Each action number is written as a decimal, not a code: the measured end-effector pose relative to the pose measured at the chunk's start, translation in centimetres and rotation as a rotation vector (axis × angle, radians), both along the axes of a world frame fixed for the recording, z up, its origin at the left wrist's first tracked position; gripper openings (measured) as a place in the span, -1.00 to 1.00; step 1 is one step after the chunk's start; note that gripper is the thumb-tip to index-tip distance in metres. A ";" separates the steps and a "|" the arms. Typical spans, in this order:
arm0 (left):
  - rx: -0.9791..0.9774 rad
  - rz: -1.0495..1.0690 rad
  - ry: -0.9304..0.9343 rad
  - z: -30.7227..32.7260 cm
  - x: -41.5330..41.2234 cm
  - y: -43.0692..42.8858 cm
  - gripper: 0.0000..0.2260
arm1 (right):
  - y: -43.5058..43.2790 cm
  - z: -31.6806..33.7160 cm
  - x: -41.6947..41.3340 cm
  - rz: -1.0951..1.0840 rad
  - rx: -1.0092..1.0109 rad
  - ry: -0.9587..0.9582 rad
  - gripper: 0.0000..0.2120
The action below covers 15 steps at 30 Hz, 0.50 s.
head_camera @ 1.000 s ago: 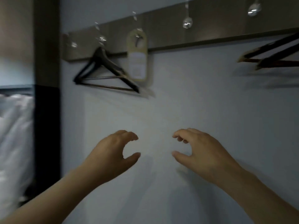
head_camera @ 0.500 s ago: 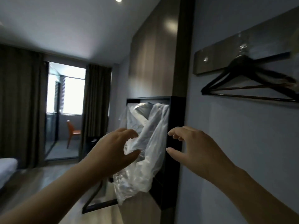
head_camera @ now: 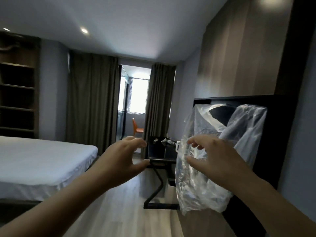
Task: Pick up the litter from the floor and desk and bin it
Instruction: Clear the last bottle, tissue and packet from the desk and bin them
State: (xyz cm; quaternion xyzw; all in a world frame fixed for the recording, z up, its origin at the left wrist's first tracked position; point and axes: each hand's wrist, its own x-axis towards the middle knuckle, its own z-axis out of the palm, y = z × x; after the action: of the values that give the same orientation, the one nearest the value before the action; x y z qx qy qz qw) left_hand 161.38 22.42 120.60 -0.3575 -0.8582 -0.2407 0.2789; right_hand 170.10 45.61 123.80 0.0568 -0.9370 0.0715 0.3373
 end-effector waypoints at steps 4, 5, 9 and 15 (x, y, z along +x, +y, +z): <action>-0.001 0.019 -0.008 -0.6 -3.9 1.0 -0.59 | 1.3 -0.7 -5.1 0.023 -0.005 -0.014 -0.65; -0.003 0.022 -0.007 -0.8 -5.1 1.5 -0.59 | 1.8 -0.9 -6.6 0.026 -0.003 -0.015 -0.64; 0.009 0.033 0.001 -1.1 -10.5 4.2 -0.59 | 4.6 -1.7 -12.6 0.035 -0.006 -0.019 -0.64; -0.009 0.066 -0.012 -1.0 -20.0 8.7 -0.60 | 9.5 -1.0 -22.0 0.041 -0.031 -0.009 -0.63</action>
State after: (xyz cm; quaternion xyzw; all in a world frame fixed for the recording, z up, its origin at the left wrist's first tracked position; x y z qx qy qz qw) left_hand 141.35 31.08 119.62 -0.3288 -0.8723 -0.2297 0.2797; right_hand 148.10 55.09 122.77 0.0704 -0.9359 0.0932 0.3322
